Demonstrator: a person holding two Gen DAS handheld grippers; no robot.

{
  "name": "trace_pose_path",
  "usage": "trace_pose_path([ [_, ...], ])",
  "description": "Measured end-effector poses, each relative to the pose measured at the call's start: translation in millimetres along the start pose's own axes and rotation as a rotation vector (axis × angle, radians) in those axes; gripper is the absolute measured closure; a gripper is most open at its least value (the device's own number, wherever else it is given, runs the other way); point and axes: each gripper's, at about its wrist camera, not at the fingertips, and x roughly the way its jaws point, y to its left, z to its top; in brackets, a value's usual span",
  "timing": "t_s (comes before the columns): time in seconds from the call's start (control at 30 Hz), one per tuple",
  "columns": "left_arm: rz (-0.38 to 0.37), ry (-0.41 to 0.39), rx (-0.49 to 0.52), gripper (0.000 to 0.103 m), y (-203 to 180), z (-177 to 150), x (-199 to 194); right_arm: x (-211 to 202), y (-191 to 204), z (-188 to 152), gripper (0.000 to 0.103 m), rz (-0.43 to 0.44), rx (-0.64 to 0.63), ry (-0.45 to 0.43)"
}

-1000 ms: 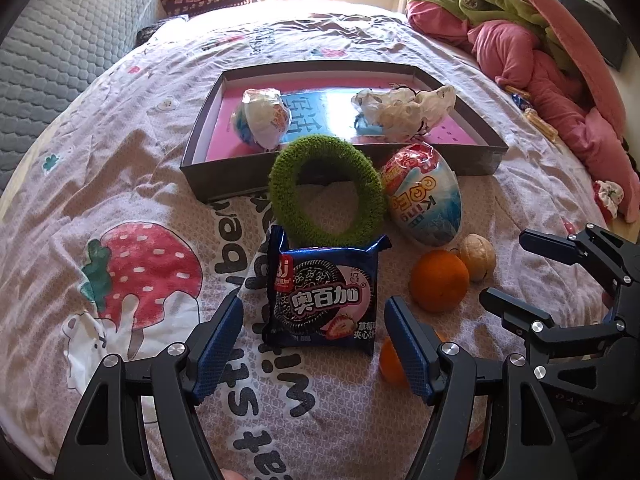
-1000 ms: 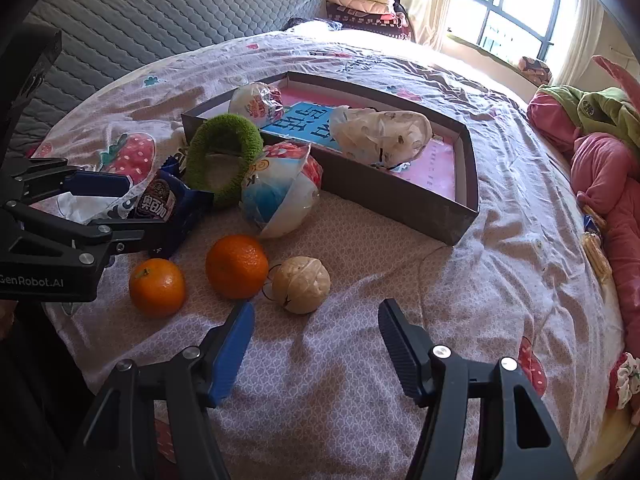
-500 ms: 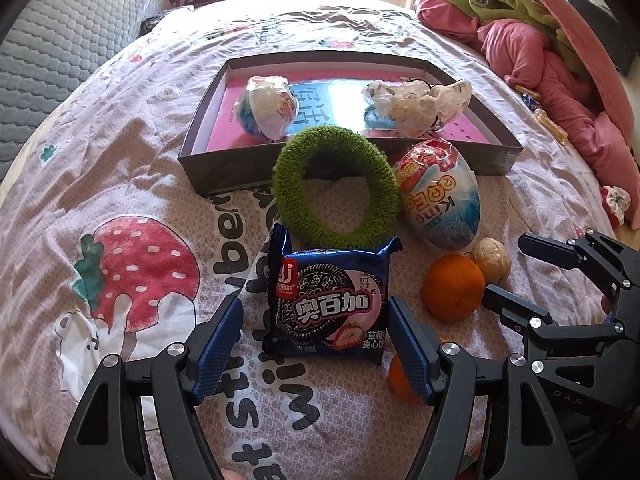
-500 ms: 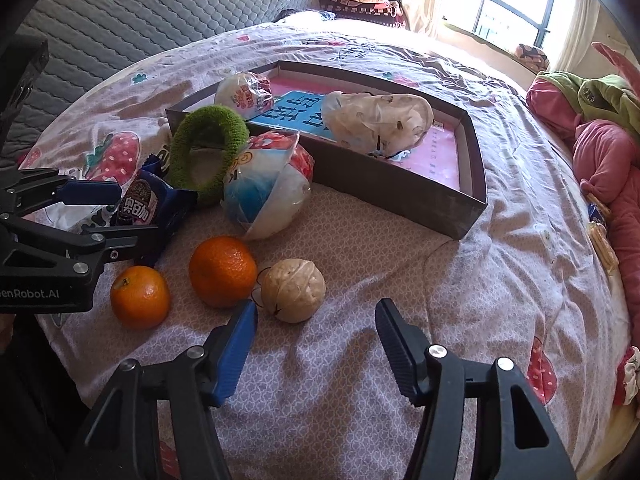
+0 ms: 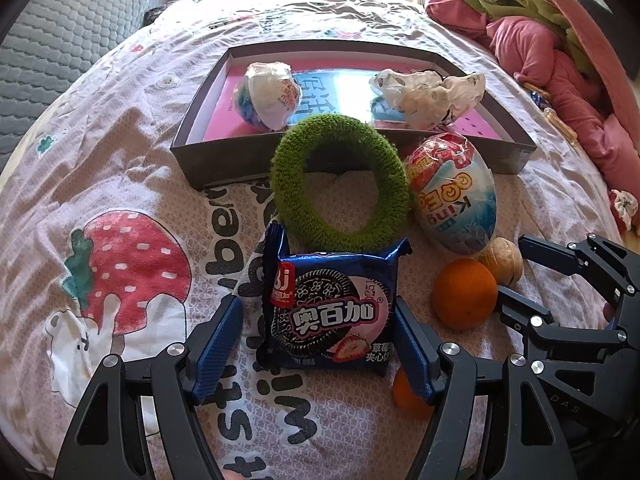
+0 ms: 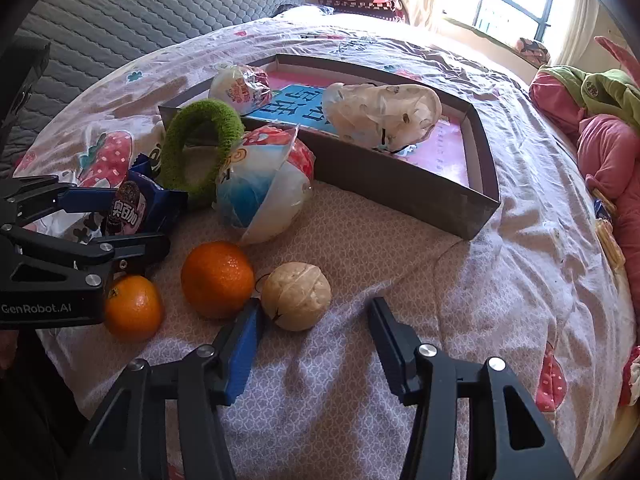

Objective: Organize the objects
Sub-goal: 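Grasp blue snack pack with left tool while right tool grasps the walnut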

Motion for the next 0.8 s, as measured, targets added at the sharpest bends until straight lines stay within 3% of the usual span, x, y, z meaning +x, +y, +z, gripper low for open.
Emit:
trace_pose_path([
  [0.57,-0.006,0.019,-0.017,0.028,0.9,1.8,6.0,6.1,1.2,6.0,0.056,-0.007,0.004,-0.006],
  [0.8,-0.018,0.021,-0.033,0.028,4.6,2.5,7.1,5.2,-0.8,7.9,0.068,-0.012,0.015,-0.014],
])
